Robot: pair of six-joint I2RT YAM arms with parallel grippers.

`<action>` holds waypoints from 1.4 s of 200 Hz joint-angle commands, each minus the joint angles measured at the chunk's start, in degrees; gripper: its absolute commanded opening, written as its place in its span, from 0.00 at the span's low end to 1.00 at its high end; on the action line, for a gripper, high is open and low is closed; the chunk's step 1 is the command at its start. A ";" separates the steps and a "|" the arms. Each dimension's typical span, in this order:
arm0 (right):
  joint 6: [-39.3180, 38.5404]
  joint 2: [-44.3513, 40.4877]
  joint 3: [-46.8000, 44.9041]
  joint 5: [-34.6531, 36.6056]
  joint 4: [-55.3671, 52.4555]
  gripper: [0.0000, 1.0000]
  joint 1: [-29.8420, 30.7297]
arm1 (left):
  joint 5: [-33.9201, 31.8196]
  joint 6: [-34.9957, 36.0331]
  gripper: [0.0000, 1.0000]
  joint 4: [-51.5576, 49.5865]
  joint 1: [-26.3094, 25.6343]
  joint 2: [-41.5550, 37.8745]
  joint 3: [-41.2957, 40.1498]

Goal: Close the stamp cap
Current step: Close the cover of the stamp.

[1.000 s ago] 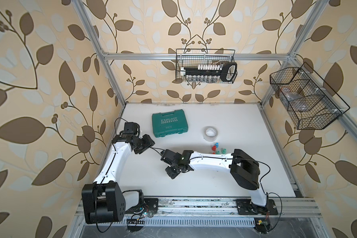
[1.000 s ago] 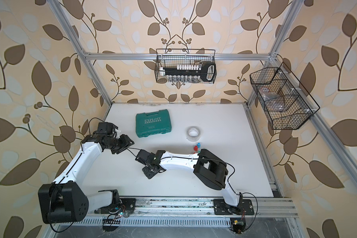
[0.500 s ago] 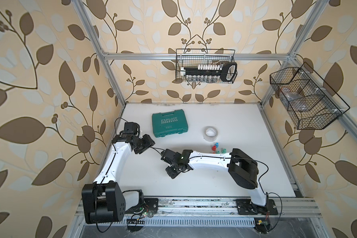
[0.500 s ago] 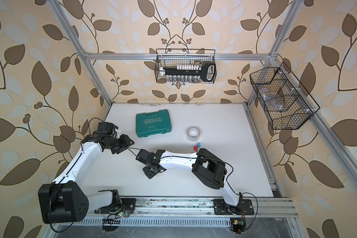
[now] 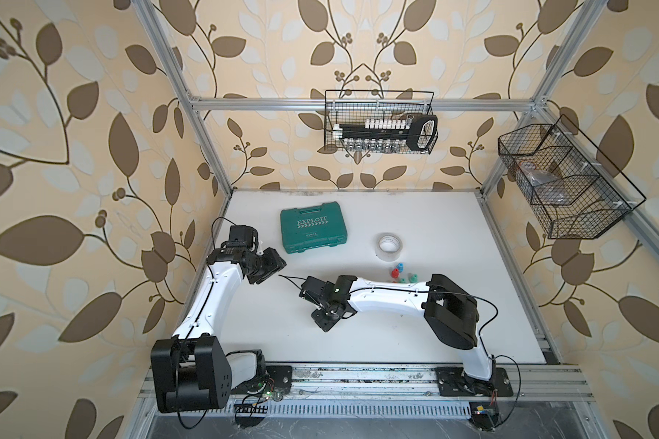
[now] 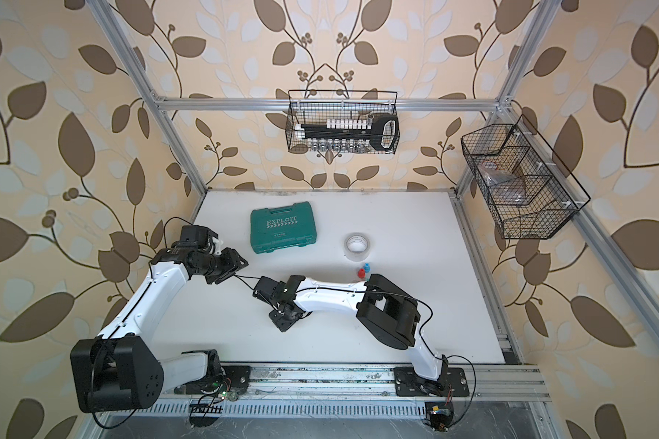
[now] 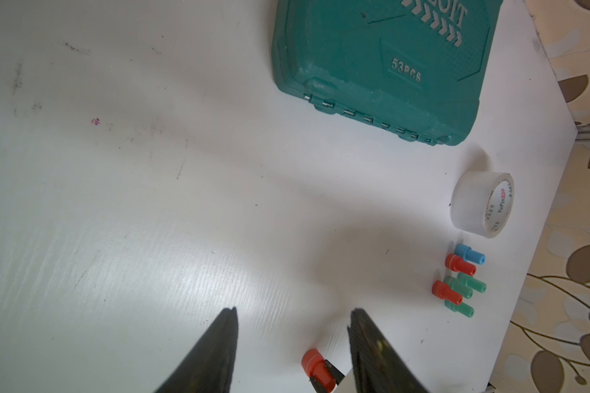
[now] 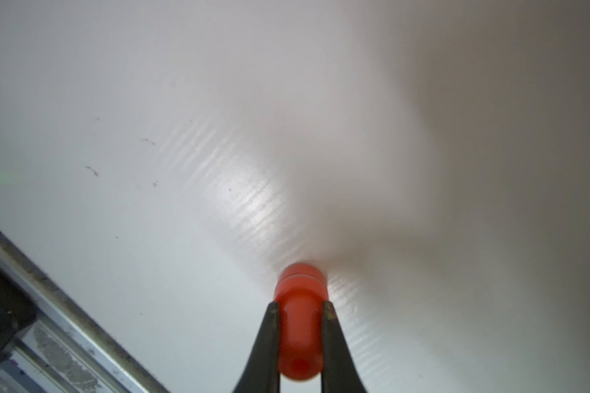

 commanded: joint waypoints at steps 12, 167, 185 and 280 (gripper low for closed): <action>-1.10 1.10 -3.69 6.46 -11.96 0.00 -0.10 | 1.33 1.06 0.55 0.76 0.70 0.04 1.44; 1.79 11.81 -14.37 -4.37 -3.66 0.00 -1.11 | 1.66 1.30 0.55 0.76 0.66 0.73 1.52; 2.06 12.88 -14.13 -3.83 -4.42 0.00 -1.11 | 1.70 1.30 0.55 0.70 0.64 0.84 1.52; 1.40 5.52 -15.74 -2.34 -5.21 0.00 -7.36 | 1.70 1.34 0.55 0.67 0.64 1.46 1.43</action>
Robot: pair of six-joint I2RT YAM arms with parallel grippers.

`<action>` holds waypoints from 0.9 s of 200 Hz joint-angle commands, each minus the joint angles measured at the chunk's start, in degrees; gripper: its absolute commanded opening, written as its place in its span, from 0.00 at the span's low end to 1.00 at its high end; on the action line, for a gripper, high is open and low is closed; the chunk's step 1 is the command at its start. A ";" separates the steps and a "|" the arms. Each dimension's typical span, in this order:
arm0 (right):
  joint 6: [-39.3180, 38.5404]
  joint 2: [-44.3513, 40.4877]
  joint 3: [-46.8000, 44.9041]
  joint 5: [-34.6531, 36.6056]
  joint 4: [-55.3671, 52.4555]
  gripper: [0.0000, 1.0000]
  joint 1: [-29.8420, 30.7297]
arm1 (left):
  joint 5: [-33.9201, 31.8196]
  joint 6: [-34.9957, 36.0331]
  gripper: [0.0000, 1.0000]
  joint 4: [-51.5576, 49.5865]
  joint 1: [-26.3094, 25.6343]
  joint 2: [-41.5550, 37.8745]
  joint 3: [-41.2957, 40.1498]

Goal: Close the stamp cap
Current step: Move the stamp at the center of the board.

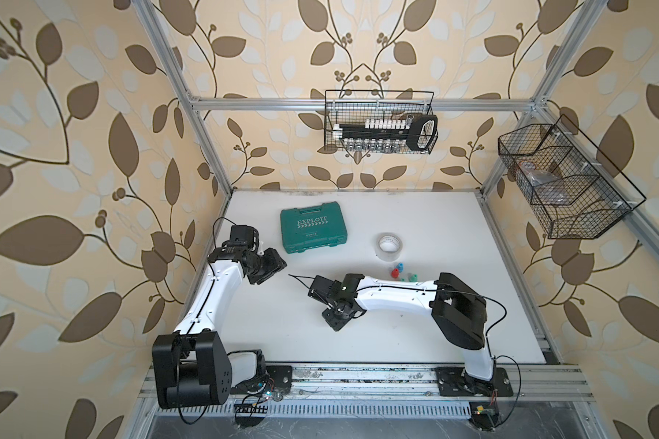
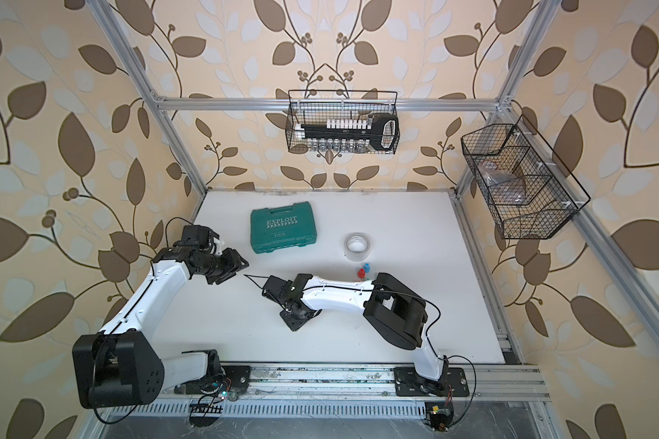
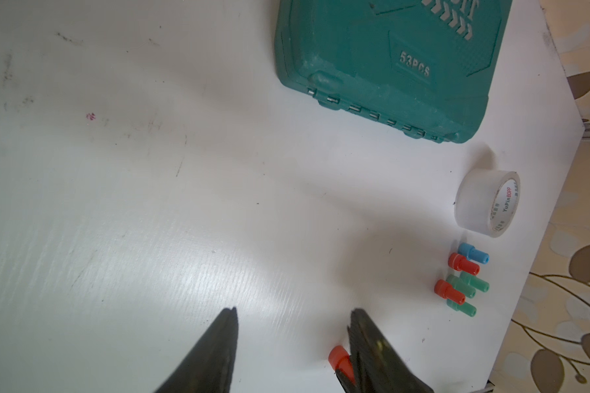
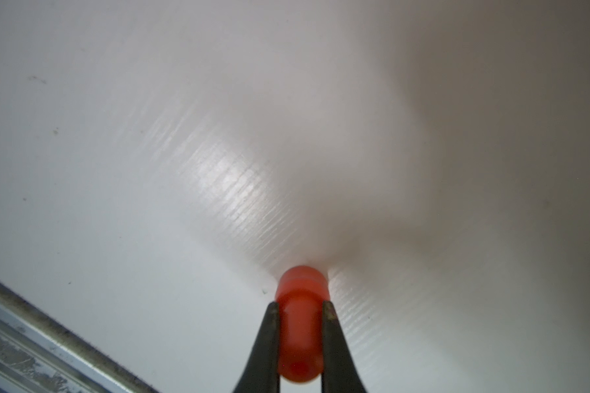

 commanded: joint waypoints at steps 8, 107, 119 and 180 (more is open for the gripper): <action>-0.43 6.20 -11.28 -1.28 -3.87 0.00 -7.08 | 1.51 1.28 0.55 0.73 0.68 0.06 1.44; -5.62 -2.18 -17.11 -1.72 -1.94 0.01 -25.01 | 1.38 1.25 0.55 0.58 0.70 1.12 1.50; -5.44 -2.55 -16.53 -1.60 -2.19 0.08 -25.01 | 1.21 1.25 0.55 0.52 0.65 1.12 1.53; -6.03 -7.01 -8.46 -0.21 -7.15 0.27 -25.01 | 1.02 1.21 0.55 0.47 0.69 1.55 1.61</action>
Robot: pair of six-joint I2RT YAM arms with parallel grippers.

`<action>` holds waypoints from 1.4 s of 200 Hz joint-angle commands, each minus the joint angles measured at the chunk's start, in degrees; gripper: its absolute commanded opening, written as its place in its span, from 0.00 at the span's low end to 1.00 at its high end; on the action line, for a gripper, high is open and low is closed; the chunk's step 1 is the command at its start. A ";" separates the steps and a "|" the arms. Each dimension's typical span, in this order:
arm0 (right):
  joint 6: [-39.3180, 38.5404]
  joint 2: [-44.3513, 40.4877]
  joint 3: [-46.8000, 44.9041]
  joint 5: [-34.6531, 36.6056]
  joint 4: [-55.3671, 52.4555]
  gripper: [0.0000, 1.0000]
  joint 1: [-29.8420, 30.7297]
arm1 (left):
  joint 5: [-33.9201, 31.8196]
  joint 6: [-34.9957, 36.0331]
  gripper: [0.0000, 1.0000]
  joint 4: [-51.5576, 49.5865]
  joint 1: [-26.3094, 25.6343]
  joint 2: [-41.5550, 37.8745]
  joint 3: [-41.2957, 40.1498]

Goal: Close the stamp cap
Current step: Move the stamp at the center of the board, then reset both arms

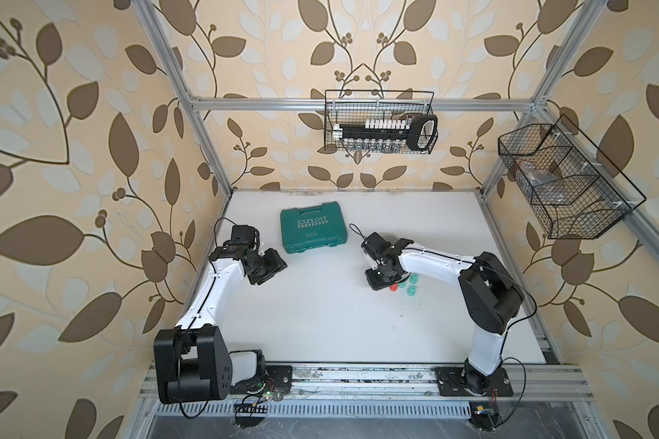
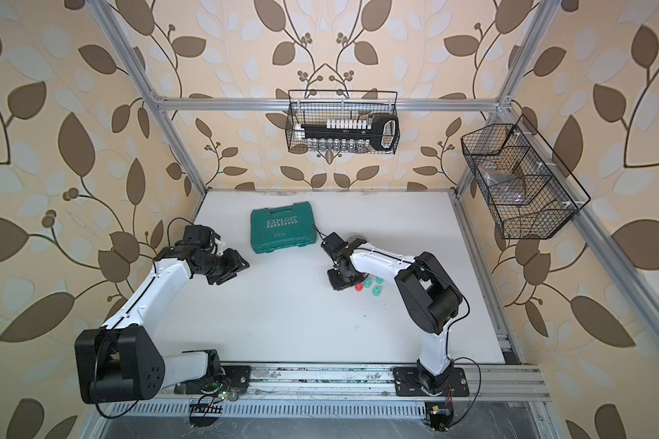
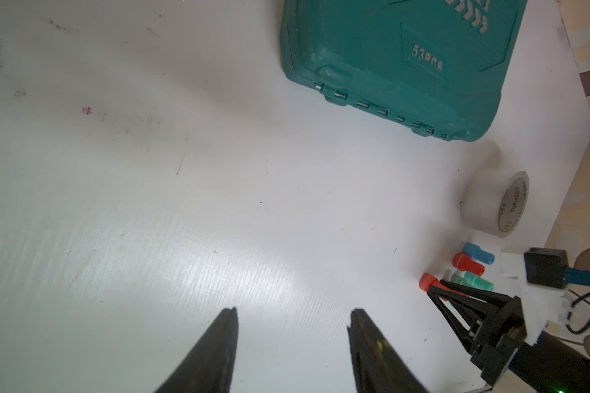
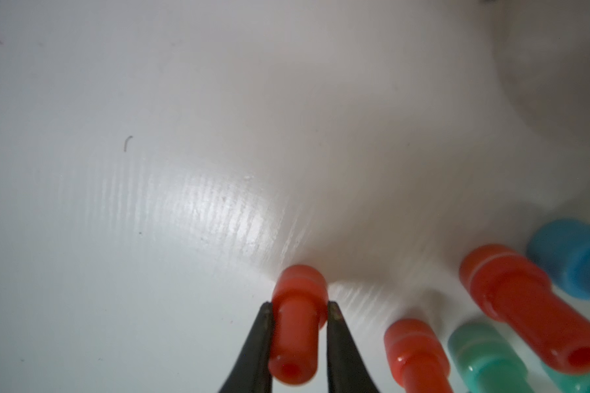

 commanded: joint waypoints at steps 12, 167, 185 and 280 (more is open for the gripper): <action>-0.87 0.18 3.08 1.47 -8.93 0.32 0.04 | 0.84 1.23 0.55 0.41 0.65 0.31 1.61; -7.80 -25.61 -12.43 7.99 11.42 0.98 -32.69 | -14.71 -0.75 0.97 12.20 0.63 5.54 3.68; -10.88 -28.38 -19.54 8.49 21.92 0.98 -37.02 | -20.37 0.38 0.99 21.82 0.62 3.27 -2.55; -13.82 -27.96 -49.80 2.77 81.03 0.98 -41.92 | -30.99 9.52 0.99 65.30 0.61 3.59 -26.58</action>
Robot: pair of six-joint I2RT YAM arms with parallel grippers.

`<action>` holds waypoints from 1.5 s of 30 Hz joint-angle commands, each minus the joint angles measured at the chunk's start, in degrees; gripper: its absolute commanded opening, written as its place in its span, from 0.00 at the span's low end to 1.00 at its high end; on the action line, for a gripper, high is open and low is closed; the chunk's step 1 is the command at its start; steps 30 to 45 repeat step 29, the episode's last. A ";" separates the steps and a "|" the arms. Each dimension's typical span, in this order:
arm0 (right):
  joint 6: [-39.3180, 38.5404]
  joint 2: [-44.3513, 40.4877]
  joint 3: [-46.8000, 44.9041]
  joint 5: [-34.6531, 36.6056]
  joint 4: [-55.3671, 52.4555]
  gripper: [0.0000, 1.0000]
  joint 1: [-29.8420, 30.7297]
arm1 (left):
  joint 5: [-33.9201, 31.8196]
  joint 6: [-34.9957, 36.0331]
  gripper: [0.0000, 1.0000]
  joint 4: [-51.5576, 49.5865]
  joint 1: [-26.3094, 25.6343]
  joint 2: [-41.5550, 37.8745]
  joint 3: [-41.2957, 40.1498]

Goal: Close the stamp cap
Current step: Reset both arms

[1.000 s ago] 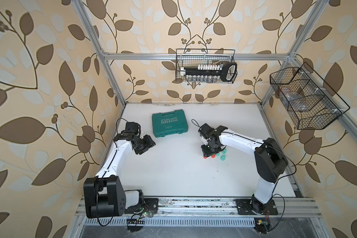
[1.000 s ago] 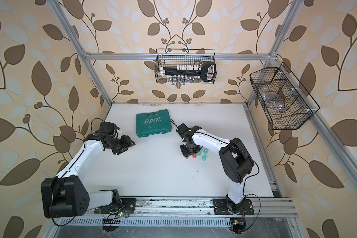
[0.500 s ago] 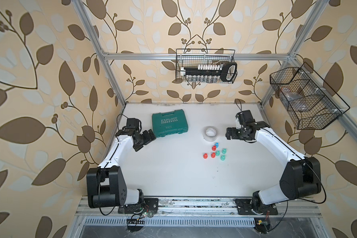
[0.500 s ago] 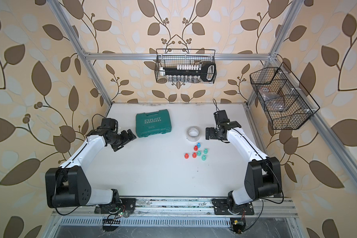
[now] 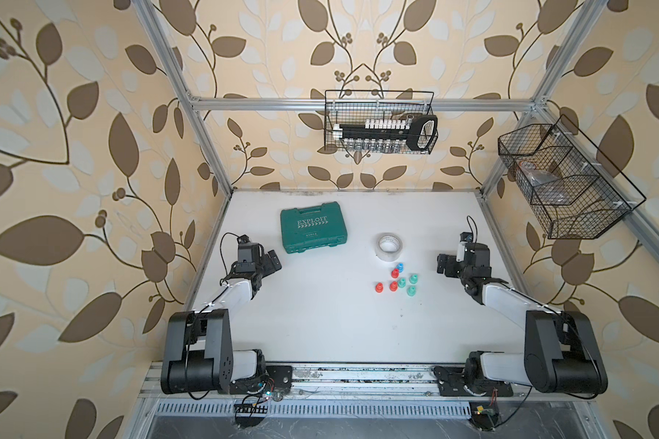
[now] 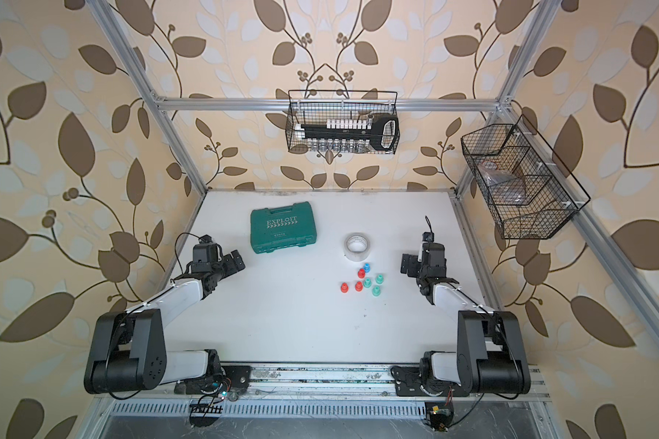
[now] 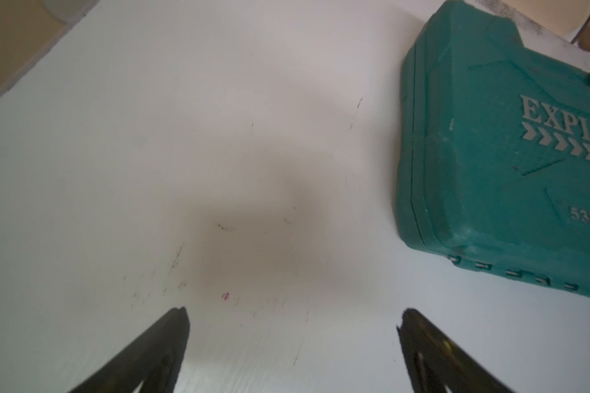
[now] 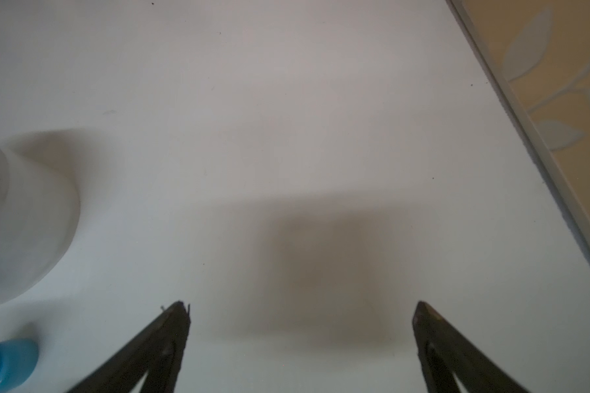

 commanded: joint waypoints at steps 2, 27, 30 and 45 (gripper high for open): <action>0.07 4.43 -4.59 -3.91 24.69 0.98 -0.51 | -3.95 4.34 0.99 18.62 0.60 0.52 -4.61; -4.93 9.21 -4.52 -3.02 28.30 0.98 3.93 | -2.70 15.22 0.99 34.16 -8.10 9.16 -8.39; -4.78 8.84 -4.62 -3.84 28.07 0.98 3.47 | -2.70 15.29 0.99 34.17 -8.09 9.17 -8.43; -4.78 8.84 -4.62 -3.84 28.07 0.98 3.47 | -2.70 15.29 0.99 34.17 -8.09 9.17 -8.43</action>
